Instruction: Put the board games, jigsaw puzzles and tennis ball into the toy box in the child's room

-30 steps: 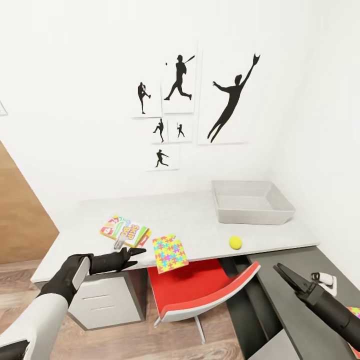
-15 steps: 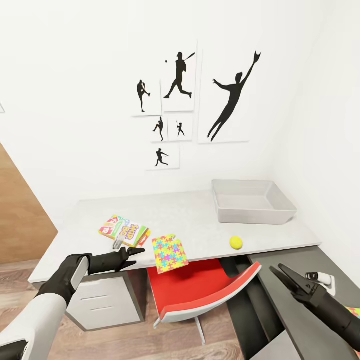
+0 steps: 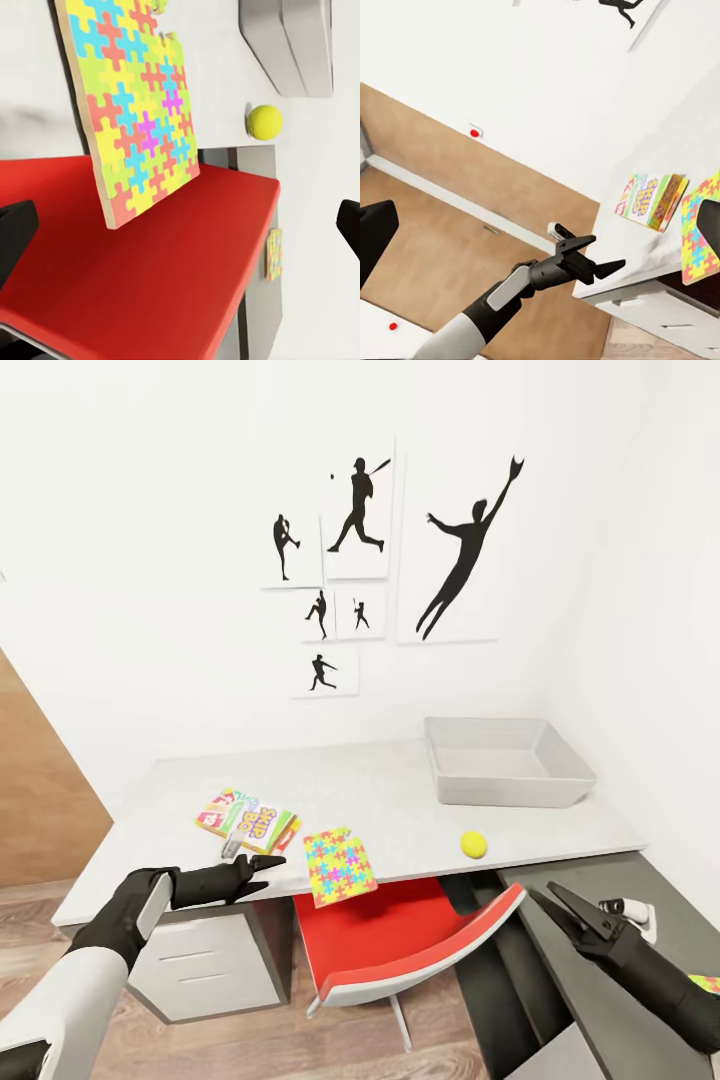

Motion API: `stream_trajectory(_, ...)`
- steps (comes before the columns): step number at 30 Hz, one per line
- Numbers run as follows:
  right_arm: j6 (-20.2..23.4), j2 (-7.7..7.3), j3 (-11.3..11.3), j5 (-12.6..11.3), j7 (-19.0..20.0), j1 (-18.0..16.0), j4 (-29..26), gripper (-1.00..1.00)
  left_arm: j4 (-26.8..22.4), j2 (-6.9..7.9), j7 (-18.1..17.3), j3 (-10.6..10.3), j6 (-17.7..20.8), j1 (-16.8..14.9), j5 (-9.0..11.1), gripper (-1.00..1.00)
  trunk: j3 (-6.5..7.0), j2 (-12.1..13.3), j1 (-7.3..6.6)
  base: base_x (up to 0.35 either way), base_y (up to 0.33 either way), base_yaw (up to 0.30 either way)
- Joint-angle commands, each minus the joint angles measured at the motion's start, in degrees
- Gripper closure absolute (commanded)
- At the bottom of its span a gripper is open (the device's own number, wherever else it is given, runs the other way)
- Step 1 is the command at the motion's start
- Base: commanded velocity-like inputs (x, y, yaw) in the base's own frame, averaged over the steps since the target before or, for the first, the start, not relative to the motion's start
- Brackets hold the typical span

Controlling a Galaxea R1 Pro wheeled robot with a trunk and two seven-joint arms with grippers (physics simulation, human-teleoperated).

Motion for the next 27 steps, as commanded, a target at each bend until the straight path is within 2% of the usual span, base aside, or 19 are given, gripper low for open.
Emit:
stream_trajectory(1,0.34,0.18,0.16,0.0,0.07,-0.78,-0.01,-1.0,0.01,-0.04,-0.19,0.11,0.24,-0.05,-0.07,-1.0,-0.27,-0.5,0.24,0.0,0.0,0.0)
stream_trajectory(6,0.38,1.18,0.96,1.05,-2.49,-4.28,-0.03,-1.0,0.01,-0.14,-0.23,0.06,0.19,-0.05,-0.05,-1.0,-1.17,-2.5,1.34,0.0,0.0,0.0)
stream_trajectory(8,0.37,1.33,1.07,1.24,-5.07,-4.87,-0.02,-1.0,0.01,-0.08,-0.27,0.05,0.21,-0.05,-0.03,-1.0,-1.53,-3.3,1.78,0.0,0.0,0.0)
stream_trajectory(9,0.38,1.43,1.12,1.2,-8.14,-5.25,-0.02,-1.0,0.01,-0.01,-0.3,0.05,0.22,-0.05,-0.01,-1.0,-1.71,-3.7,2.0,0.0,0.0,0.0)
stream_trajectory(11,0.38,1.49,1.14,1.09,-10.97,-5.54,-0.01,-1.0,0.01,0.0,-0.32,0.05,0.22,-0.05,0.0,-1.0,-2.07,-4.51,2.44,0.0,0.0,0.0)
stream_trajectory(15,0.36,1.51,1.09,0.69,-14.71,-5.9,0.02,-1.0,0.01,0.07,-0.34,0.04,0.27,-0.05,0.01,-1.0,-2.78,-6.11,3.31,0.0,0.0,0.0)
stream_trajectory(19,0.39,1.51,0.92,0.4,-16.53,-6.09,0.06,-1.0,0.01,0.28,-0.4,0.06,0.35,-0.05,0.01,-1.0,-3.5,-7.71,4.19,0.0,0.0,0.0)
stream_trajectory(27,0.43,1.51,0.69,0.27,-17.29,-6.17,0.27,-1.0,0.01,1.14,-0.44,0.15,1.5,-0.05,0.03,-1.0,-4.94,-10.92,5.95,0.0,0.0,0.0)
